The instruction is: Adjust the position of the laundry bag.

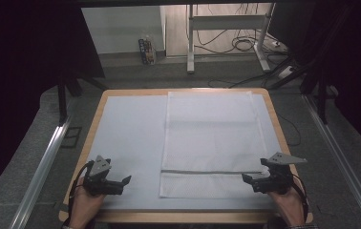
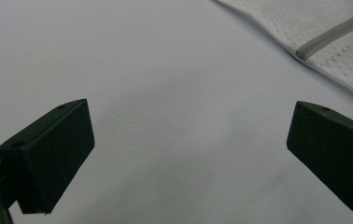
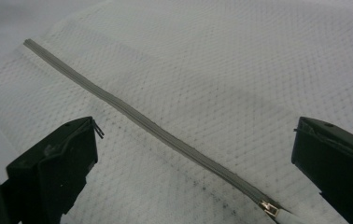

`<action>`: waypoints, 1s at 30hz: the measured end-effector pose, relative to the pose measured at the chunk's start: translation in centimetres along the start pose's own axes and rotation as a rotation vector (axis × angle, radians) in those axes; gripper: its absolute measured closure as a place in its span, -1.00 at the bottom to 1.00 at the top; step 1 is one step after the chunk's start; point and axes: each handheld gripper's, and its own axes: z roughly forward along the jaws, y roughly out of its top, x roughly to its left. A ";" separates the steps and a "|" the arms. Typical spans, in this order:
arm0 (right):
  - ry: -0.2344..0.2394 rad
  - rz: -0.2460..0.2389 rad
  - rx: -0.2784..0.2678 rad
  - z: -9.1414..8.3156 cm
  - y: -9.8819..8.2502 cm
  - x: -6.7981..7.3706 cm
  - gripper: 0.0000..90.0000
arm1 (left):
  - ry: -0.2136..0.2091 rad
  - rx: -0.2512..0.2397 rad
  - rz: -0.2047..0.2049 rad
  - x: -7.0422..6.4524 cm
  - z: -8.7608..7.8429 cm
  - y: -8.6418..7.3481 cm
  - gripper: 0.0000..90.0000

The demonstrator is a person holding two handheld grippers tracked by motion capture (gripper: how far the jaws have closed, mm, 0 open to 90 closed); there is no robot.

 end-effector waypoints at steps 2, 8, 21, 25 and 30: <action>0.007 0.002 0.000 0.0 0.0 0.0 -1.00 | -0.004 0.000 -0.006 0.1 0.0 -0.1 -0.98; 0.005 -0.020 0.009 0.2 0.0 0.3 -0.99 | -0.007 0.010 -0.003 0.1 0.1 -0.1 -0.98; -0.006 -0.039 0.022 0.6 -0.1 0.3 -0.99 | -0.015 0.045 0.013 -0.2 0.5 0.0 -0.92; -0.021 -0.045 0.005 0.5 0.0 0.4 -0.98 | -0.009 0.055 0.002 -0.3 0.8 0.1 -0.94; -0.038 -0.036 0.000 0.4 0.1 0.3 -0.97 | -0.037 0.044 -0.039 -0.1 1.0 0.4 -0.96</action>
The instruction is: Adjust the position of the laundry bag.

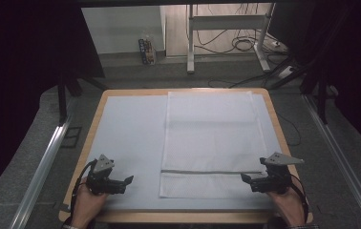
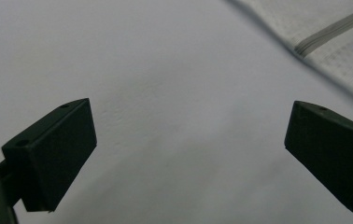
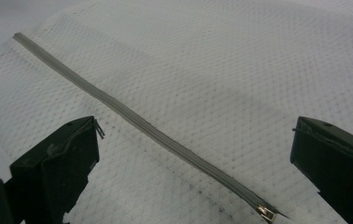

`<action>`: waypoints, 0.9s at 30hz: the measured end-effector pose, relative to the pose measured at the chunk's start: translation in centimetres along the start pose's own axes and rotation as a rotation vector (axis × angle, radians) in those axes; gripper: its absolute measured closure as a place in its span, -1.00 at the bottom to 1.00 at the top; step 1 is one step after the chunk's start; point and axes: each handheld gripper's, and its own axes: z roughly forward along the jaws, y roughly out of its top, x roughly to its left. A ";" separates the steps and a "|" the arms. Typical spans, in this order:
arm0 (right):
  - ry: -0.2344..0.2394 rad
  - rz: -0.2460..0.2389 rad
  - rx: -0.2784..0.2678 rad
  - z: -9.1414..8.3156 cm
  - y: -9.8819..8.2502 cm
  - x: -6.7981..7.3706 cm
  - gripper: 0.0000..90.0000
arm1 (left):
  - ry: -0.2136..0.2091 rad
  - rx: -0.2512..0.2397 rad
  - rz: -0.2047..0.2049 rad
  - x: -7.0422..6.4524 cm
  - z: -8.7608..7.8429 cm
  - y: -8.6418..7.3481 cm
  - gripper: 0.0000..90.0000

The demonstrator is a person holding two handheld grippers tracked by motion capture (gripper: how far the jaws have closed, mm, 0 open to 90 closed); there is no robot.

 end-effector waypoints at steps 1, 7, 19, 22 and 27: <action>-0.011 0.009 -0.001 0.0 0.0 -0.1 -0.96 | -0.003 -0.003 -0.004 0.0 0.1 0.1 -0.96; -0.035 0.012 0.018 0.2 0.0 -0.4 -0.95 | 0.024 0.001 0.063 -1.0 1.1 1.2 -0.89; -0.052 0.040 0.029 0.7 0.3 -0.6 -0.97 | -0.036 -0.009 0.082 -1.6 3.0 3.3 -0.79; -0.069 0.044 0.030 0.8 0.5 -0.7 -0.96 | -0.045 -0.016 0.092 -1.7 3.5 3.8 -0.75; -0.108 0.041 0.043 0.6 0.7 -0.8 -0.75 | -0.050 -0.021 0.133 -2.3 4.4 4.7 -0.69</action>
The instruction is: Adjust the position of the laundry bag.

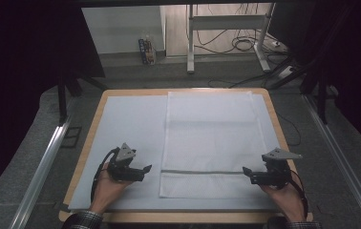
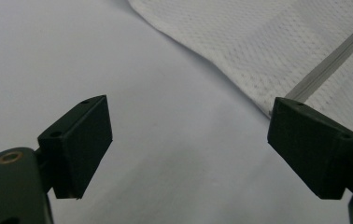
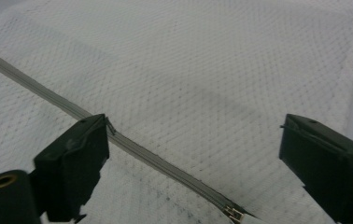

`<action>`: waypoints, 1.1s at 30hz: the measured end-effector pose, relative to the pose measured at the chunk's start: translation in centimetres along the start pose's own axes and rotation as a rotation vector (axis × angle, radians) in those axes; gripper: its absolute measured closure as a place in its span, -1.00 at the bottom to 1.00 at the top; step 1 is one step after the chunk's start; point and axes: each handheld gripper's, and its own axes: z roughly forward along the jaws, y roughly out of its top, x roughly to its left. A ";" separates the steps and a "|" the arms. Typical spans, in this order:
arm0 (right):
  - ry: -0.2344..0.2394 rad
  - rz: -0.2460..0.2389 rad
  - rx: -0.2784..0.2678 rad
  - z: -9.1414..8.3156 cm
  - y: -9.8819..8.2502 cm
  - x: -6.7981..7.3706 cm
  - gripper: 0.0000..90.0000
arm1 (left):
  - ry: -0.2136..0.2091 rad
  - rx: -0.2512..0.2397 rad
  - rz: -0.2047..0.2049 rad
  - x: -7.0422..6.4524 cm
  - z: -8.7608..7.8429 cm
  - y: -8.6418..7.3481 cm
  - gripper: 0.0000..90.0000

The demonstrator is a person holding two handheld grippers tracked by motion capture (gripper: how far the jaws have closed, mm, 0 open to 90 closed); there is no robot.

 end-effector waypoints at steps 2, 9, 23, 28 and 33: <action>-0.017 0.007 0.000 -0.3 0.1 -0.3 -0.62 | -0.006 0.001 0.012 -0.2 0.4 0.4 -0.65; -0.027 0.012 0.032 -0.5 0.1 -0.8 -0.37 | -0.037 0.000 0.052 -0.8 1.8 1.6 -0.53; -0.202 0.011 0.058 -0.7 0.2 -3.2 0.32 | -0.057 0.032 0.061 -1.4 5.0 3.5 -0.11; -0.237 0.025 0.083 -0.3 0.1 -4.4 0.47 | -0.051 0.045 0.047 -1.6 6.2 3.8 0.18; -0.245 0.020 0.116 0.6 -0.1 -5.0 0.45 | -0.045 0.062 0.036 -1.5 6.9 3.7 0.21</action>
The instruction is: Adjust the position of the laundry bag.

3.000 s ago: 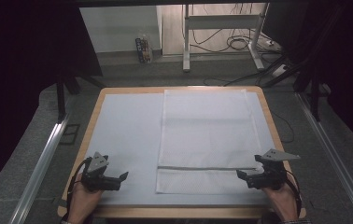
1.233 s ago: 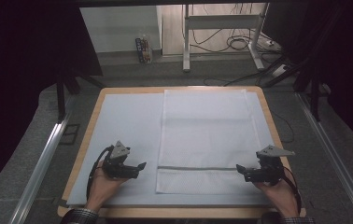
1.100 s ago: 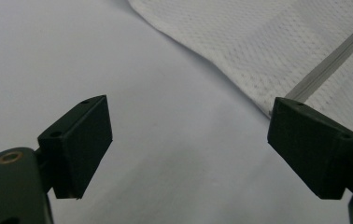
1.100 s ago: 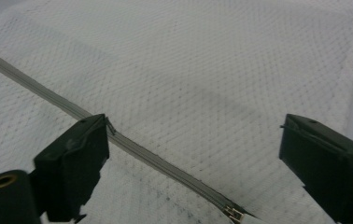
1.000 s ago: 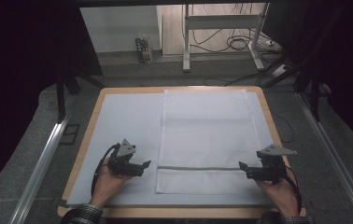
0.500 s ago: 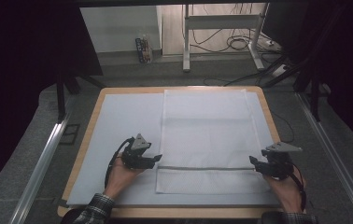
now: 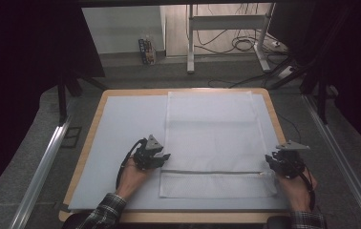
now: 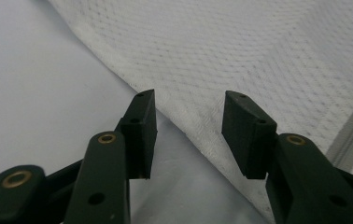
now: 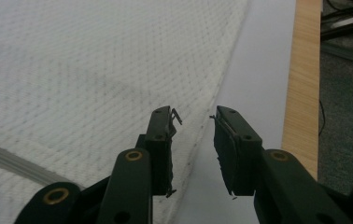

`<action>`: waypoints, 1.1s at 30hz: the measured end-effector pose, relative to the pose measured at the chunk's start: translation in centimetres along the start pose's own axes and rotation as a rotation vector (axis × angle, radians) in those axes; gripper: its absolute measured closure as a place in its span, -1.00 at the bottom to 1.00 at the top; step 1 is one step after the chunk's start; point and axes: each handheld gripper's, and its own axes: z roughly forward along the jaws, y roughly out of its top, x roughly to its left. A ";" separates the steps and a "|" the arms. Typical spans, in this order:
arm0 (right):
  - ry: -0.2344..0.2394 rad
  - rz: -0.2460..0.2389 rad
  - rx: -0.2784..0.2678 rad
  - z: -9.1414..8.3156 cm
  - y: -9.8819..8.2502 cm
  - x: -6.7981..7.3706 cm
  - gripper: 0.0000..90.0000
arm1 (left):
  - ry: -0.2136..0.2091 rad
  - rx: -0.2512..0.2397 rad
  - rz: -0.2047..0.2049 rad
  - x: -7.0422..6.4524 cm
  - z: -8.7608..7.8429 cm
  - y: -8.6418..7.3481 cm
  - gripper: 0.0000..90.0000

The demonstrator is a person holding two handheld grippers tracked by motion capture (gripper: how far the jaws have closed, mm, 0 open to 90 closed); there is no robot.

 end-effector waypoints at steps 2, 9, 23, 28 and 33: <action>0.002 0.010 0.006 0.3 0.0 -0.2 0.41 | 0.006 0.010 0.003 0.0 0.3 0.0 0.16; 0.029 0.019 0.027 1.5 0.0 -0.6 0.35 | 0.005 0.014 -0.013 0.3 0.8 -0.1 0.12; 0.105 0.075 0.097 1.9 0.2 -0.7 0.96 | -0.085 0.004 -0.094 1.0 0.8 -0.2 0.90; 0.108 0.070 0.094 1.8 0.2 -0.7 0.97 | -0.080 0.001 -0.068 0.9 0.5 0.0 0.94; 0.120 0.068 0.088 1.5 0.3 -0.6 0.97 | -0.095 -0.002 -0.074 1.2 -0.2 0.1 0.94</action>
